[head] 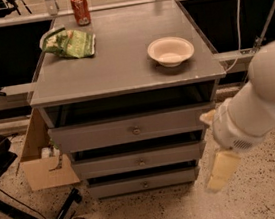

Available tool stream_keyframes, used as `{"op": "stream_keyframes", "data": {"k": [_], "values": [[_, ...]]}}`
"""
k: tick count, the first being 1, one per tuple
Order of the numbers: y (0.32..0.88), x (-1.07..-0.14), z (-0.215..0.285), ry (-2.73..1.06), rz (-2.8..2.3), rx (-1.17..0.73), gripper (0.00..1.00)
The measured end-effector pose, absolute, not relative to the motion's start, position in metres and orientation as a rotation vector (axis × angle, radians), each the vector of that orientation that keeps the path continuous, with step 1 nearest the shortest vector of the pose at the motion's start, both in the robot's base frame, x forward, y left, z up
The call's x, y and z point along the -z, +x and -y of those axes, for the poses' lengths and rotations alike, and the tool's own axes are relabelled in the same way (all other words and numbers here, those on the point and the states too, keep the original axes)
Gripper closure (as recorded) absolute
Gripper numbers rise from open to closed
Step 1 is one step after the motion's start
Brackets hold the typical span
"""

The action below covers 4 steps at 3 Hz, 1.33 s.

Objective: Open bottom drawer

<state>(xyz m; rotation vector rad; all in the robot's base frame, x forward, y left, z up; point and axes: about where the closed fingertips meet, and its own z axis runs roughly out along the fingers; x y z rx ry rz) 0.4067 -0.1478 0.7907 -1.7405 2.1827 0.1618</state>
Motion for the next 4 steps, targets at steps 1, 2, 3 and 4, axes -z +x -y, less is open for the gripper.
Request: {"op": "stream_keyframes", "data": {"k": [1,2,3,4], "values": [[0.391,-0.683,0.133,-1.801,-2.194,-0.257,0.00],[0.385,-0.584,0.123,-1.882,-2.220,-0.343,0.00],[0.385,-0.584,0.123,-1.882,-2.220,-0.343,0.00],[0.390,-0.552,0.106,-1.959,-2.179,-0.376,0.00]]}}
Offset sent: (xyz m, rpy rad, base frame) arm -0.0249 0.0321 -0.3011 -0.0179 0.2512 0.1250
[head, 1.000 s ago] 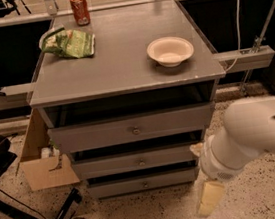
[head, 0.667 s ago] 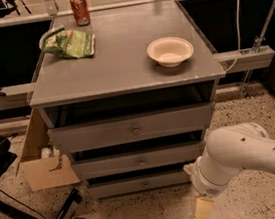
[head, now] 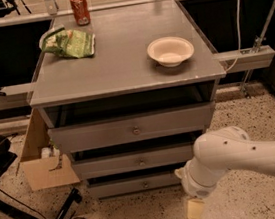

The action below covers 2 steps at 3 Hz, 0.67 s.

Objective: Open bottom drawer

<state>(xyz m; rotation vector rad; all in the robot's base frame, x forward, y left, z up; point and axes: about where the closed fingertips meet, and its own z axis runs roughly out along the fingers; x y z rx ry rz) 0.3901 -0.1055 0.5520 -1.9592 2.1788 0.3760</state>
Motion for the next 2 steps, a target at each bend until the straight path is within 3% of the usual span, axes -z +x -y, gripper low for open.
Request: {"op": "stream_keyframes", "data": {"k": [2], "values": [[0.440,-0.418,0.085,-2.109,-2.077,-0.390,0.00]]}}
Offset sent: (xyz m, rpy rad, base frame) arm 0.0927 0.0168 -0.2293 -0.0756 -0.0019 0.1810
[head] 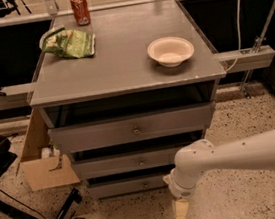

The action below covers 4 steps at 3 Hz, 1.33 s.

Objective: Open bottom drawer

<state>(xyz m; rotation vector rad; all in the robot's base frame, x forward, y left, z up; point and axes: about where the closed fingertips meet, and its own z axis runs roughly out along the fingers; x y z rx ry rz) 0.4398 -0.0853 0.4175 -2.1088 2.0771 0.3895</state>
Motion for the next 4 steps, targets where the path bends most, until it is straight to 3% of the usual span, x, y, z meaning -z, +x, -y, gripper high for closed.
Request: {"op": "stream_keyframes", "data": {"k": [2,4], "values": [[0.504,-0.333,0.114,-2.130,-2.153,-0.296,0.00],[0.500,-0.285,0.113,-2.109,-2.187,-0.347,0.00]]}}
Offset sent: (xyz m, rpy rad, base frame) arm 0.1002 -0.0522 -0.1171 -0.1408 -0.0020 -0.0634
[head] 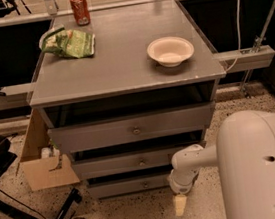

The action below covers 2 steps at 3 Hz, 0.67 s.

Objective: Open bottom drawer

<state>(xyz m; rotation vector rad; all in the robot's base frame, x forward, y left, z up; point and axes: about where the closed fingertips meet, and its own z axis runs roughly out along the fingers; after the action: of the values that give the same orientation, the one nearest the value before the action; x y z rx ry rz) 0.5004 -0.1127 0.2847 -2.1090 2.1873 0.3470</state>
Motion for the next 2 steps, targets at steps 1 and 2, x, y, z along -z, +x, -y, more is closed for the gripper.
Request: {"op": "stream_keyframes", "data": {"k": [1,2], "values": [[0.502,-0.249,0.128,-2.093,-2.182,-0.274,0.00],[0.547,-0.233,0.146,-2.062,-2.104,-0.099,0.00]]}}
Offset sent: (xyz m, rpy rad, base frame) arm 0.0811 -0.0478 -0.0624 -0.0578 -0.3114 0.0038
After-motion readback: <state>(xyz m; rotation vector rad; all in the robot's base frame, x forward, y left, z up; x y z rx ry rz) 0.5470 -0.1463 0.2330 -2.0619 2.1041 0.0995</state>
